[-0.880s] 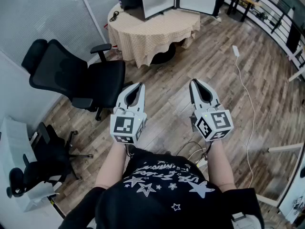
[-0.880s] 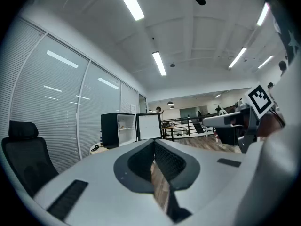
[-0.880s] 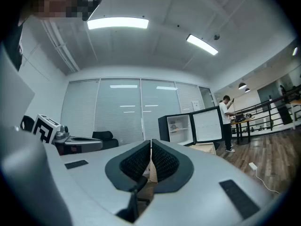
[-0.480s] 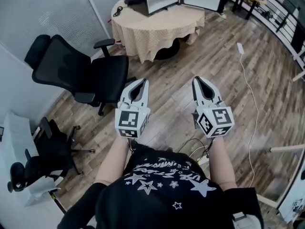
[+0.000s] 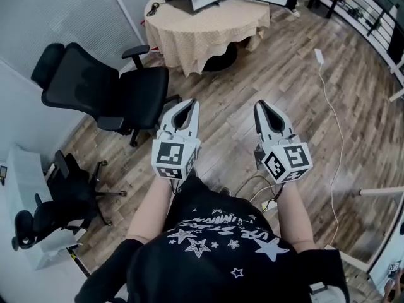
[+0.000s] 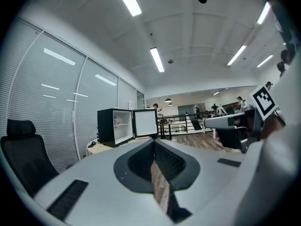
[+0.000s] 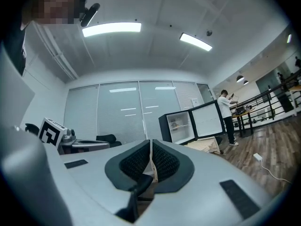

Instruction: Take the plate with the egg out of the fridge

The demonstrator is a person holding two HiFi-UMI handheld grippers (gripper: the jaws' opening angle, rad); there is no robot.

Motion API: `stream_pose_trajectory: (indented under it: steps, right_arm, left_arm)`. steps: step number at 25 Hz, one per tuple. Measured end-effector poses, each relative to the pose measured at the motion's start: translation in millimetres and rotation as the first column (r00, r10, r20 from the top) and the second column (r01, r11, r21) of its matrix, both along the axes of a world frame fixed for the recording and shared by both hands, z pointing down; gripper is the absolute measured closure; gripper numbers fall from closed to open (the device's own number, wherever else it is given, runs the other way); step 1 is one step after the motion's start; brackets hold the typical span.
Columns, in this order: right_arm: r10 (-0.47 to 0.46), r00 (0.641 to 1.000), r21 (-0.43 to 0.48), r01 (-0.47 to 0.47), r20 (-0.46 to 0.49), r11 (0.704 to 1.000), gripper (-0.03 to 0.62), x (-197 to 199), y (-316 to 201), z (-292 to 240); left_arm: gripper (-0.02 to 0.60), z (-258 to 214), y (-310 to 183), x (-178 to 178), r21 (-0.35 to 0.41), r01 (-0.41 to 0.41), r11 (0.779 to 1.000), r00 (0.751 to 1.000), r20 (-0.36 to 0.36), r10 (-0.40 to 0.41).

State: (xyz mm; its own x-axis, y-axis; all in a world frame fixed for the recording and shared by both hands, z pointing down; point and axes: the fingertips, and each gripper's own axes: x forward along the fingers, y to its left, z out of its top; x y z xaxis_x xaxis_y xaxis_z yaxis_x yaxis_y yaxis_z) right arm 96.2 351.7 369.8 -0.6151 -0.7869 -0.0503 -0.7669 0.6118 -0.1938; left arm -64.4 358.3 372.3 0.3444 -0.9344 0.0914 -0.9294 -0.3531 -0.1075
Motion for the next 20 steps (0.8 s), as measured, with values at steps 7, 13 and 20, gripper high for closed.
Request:
stream_pose_trajectory:
  steps: [7, 13, 20]
  right_arm:
    - [0.019, 0.999, 0.010, -0.019, 0.043, 1.000, 0.559, 4.5, -7.9, 1.1]
    - [0.055, 0.998, 0.004, -0.055, 0.015, 0.998, 0.559, 3.1, -34.7, 11.4]
    - [0.093, 0.996, -0.014, -0.093, -0.018, 0.996, 0.559, -6.8, -97.1, 18.5]
  left_arm:
    - [0.572, -2.4, -9.6, 10.7, 0.003, -0.056, 0.998, 0.998, -0.003, 0.056]
    - [0.572, 9.0, -44.4, 14.6, 0.002, -0.108, 0.994, 0.994, -0.029, 0.108]
    - [0.574, 18.5, -111.9, 1.7, -0.006, -0.133, 0.991, 0.990, -0.057, 0.133]
